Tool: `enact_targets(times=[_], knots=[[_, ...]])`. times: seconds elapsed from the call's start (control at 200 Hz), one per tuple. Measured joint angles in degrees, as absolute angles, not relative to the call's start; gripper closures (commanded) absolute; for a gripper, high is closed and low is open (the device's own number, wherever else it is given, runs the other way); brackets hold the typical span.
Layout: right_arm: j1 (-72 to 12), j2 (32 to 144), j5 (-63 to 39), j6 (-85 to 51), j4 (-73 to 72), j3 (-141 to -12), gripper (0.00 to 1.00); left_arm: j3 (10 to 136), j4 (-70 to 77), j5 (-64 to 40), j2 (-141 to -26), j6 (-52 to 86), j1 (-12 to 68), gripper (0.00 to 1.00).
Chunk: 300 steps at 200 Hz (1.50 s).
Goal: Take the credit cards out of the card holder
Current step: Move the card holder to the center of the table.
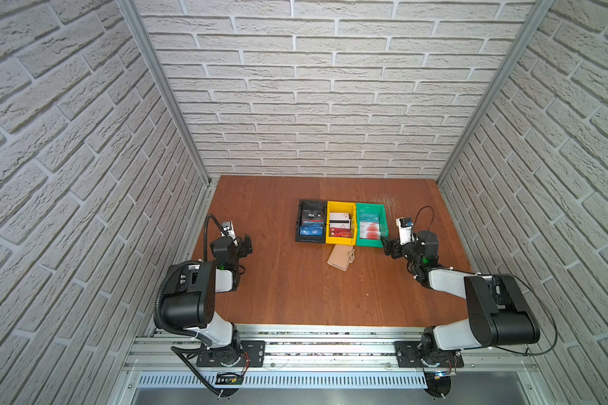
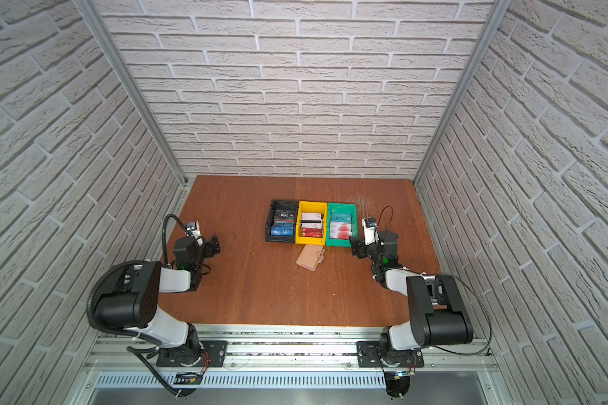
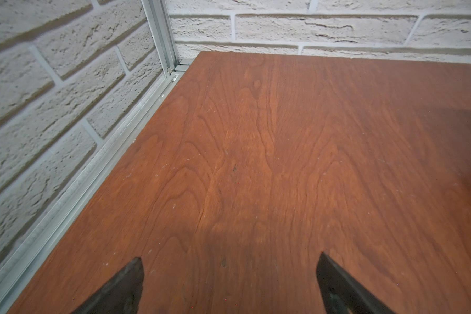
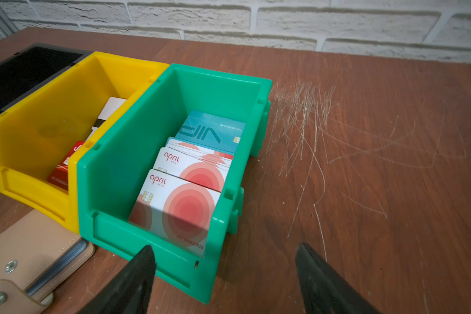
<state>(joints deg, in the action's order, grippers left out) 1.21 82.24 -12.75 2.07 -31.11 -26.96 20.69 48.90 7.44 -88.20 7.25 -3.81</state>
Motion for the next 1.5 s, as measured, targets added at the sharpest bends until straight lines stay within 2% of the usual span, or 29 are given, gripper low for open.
enact_targets(times=[0.235,0.355,0.56,0.705,0.925,1.085,1.5], knots=[[-2.90,71.70,-11.05,2.22,-8.60,-43.18,0.26,29.63,31.88,7.70,-76.95,6.59,0.49,0.02],[-6.61,70.15,-13.47,1.26,0.56,-49.60,0.29,34.89,26.70,4.47,-74.63,12.34,4.38,0.02],[-16.73,73.41,-18.37,-4.03,13.32,-49.91,0.33,35.42,24.51,1.19,-80.44,24.88,15.53,0.02],[-22.11,76.60,-18.20,-10.20,19.27,-49.12,0.33,33.78,23.83,1.37,-85.56,30.57,23.33,0.02],[-24.40,81.89,-15.18,-17.32,21.02,-48.93,0.37,31.18,28.16,1.37,-90.72,37.74,25.69,0.02],[-24.49,89.73,-13.08,-20.01,22.00,-51.94,0.40,31.16,30.02,1.04,-92.40,40.60,25.69,0.02],[-24.69,103.00,-12.45,-21.21,21.65,-62.48,0.41,32.42,25.23,1.17,-91.74,39.27,25.52,0.02]])
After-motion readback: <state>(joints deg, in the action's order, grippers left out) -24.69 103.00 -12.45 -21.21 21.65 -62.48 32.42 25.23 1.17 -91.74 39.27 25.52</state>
